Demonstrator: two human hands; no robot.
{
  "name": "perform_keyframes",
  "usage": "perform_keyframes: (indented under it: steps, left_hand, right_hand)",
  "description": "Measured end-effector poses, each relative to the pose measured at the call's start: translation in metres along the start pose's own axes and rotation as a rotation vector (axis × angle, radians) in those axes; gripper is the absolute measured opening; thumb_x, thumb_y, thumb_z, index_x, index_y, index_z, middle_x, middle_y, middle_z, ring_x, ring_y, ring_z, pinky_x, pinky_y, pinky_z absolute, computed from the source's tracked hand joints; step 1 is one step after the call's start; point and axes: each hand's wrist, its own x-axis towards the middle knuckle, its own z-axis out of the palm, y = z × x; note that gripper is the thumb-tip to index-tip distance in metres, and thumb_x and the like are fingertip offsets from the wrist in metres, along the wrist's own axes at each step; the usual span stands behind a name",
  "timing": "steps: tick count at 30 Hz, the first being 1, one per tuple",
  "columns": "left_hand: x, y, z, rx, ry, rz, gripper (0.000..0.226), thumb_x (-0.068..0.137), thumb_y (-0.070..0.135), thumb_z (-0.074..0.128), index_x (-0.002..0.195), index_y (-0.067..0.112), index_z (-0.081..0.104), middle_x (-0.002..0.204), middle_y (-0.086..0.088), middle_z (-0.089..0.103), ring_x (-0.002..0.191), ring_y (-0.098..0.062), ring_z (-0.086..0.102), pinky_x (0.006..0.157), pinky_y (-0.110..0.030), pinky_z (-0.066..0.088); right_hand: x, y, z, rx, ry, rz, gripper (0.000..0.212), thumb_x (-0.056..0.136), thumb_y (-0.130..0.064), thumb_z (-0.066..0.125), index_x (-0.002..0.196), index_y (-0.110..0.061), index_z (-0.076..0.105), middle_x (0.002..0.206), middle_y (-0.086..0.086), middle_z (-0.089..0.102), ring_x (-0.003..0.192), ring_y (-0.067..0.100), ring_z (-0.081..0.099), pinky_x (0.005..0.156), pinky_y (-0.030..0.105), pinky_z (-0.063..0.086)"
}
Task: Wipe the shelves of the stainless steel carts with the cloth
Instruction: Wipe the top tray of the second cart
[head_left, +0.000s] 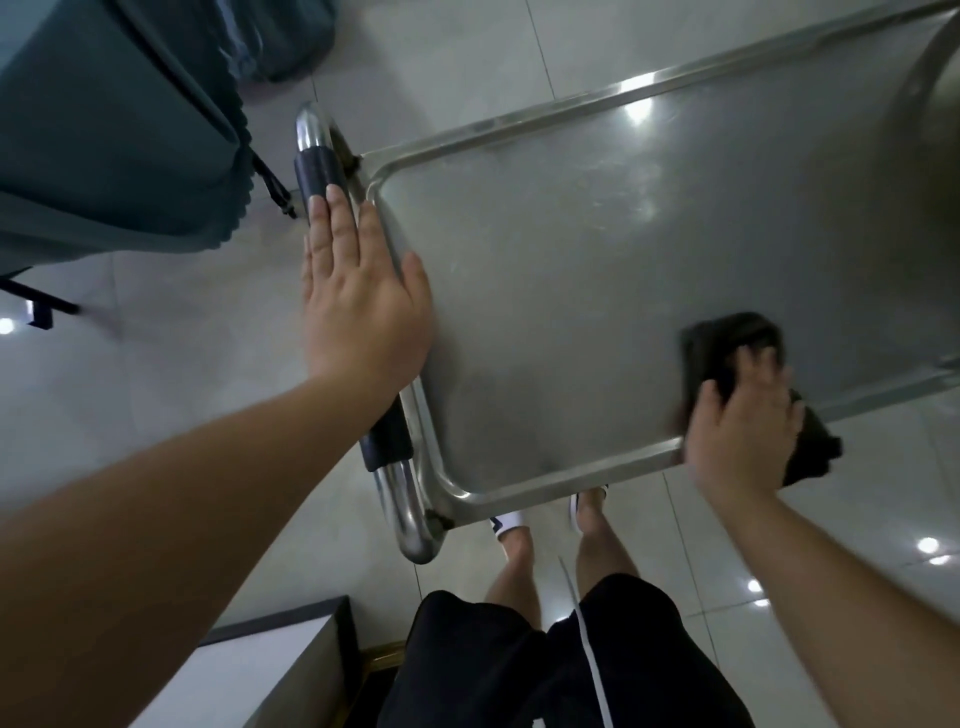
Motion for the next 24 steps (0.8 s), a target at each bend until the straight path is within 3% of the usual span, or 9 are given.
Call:
perform_keyframes:
  steps: [3, 7, 10, 13, 15, 18, 22, 24]
  left_hand:
    - [0.002, 0.000, 0.001, -0.009, 0.010, -0.005, 0.070, 0.111, 0.047, 0.020, 0.170, 0.012, 0.005, 0.178, -0.008, -0.008, 0.163, -0.019, -0.013, 0.131, -0.037, -0.008]
    - [0.002, 0.001, 0.001, -0.005, 0.020, -0.012, 0.069, 0.111, 0.046, 0.022, 0.169, 0.011, 0.008, 0.178, -0.009, -0.005, 0.163, -0.020, -0.011, 0.132, -0.039, -0.005]
    - [0.003, 0.002, 0.001, -0.007, 0.017, 0.000, 0.069, 0.111, 0.046, 0.022, 0.169, 0.011, 0.007, 0.178, -0.009, -0.005, 0.163, -0.020, -0.011, 0.132, -0.040, -0.003]
    - [0.003, 0.001, 0.002, -0.023, 0.015, -0.005, 0.070, 0.111, 0.047, 0.022, 0.170, 0.013, 0.006, 0.178, -0.007, -0.006, 0.163, -0.018, -0.013, 0.132, -0.038, -0.005]
    - [0.003, 0.000, 0.003, -0.028, 0.017, -0.002, 0.070, 0.111, 0.048, 0.021, 0.170, 0.014, 0.005, 0.178, -0.006, -0.007, 0.162, -0.017, -0.014, 0.130, -0.036, -0.007]
    - [0.004, -0.002, 0.005, -0.036, 0.023, -0.002, 0.070, 0.110, 0.047, 0.021, 0.170, 0.016, 0.004, 0.178, -0.005, -0.007, 0.162, -0.015, -0.014, 0.129, -0.035, -0.009]
    - [0.005, -0.004, 0.006, -0.074, 0.021, -0.018, 0.070, 0.106, 0.042, 0.021, 0.170, 0.018, 0.006, 0.178, -0.001, -0.008, 0.161, -0.012, -0.015, 0.130, -0.035, -0.007]
    - [0.005, -0.004, 0.006, -0.075, 0.030, -0.022, 0.070, 0.106, 0.041, 0.022, 0.170, 0.017, 0.006, 0.178, 0.000, -0.007, 0.161, -0.011, -0.015, 0.130, -0.034, -0.007]
  right_hand:
    - [-0.084, -0.062, 0.038, -0.006, -0.043, -0.279, 0.063, 0.103, -0.042, 0.041, 0.159, -0.013, 0.039, 0.168, 0.013, 0.033, 0.154, 0.037, 0.030, 0.124, 0.056, 0.021]
    - [-0.159, -0.135, 0.076, -0.024, -0.288, -0.806, 0.067, 0.103, -0.045, 0.045, 0.165, -0.027, 0.026, 0.174, -0.004, 0.017, 0.162, 0.023, 0.005, 0.127, 0.051, 0.015]
    - [-0.129, -0.140, 0.077, -0.057, -0.415, -1.125, 0.064, 0.105, -0.050, 0.037, 0.165, -0.036, 0.018, 0.174, -0.011, 0.012, 0.161, 0.015, -0.001, 0.129, 0.045, 0.006]
    - [-0.055, -0.109, 0.057, -0.078, -0.431, -1.288, 0.065, 0.101, -0.046, 0.051, 0.162, -0.033, 0.034, 0.171, -0.009, 0.024, 0.160, 0.017, 0.013, 0.129, 0.042, 0.008]
    - [0.004, -0.083, 0.037, -0.038, -0.345, -1.149, 0.065, 0.095, -0.040, 0.061, 0.157, -0.025, 0.046, 0.167, 0.000, 0.036, 0.156, 0.026, 0.029, 0.126, 0.048, 0.019]
    - [0.095, -0.042, 0.008, 0.013, -0.134, -0.721, 0.061, 0.097, -0.038, 0.053, 0.154, -0.016, 0.048, 0.162, 0.016, 0.043, 0.148, 0.039, 0.041, 0.121, 0.056, 0.030]
    - [0.153, -0.046, -0.005, 0.107, 0.047, 0.137, 0.061, 0.106, -0.042, 0.039, 0.162, -0.019, 0.033, 0.172, 0.007, 0.023, 0.159, 0.033, 0.018, 0.128, 0.052, 0.011]
    - [0.136, -0.081, 0.008, 0.147, 0.100, 0.304, 0.061, 0.107, -0.042, 0.038, 0.164, -0.021, 0.030, 0.173, 0.003, 0.020, 0.160, 0.031, 0.014, 0.128, 0.050, 0.007]
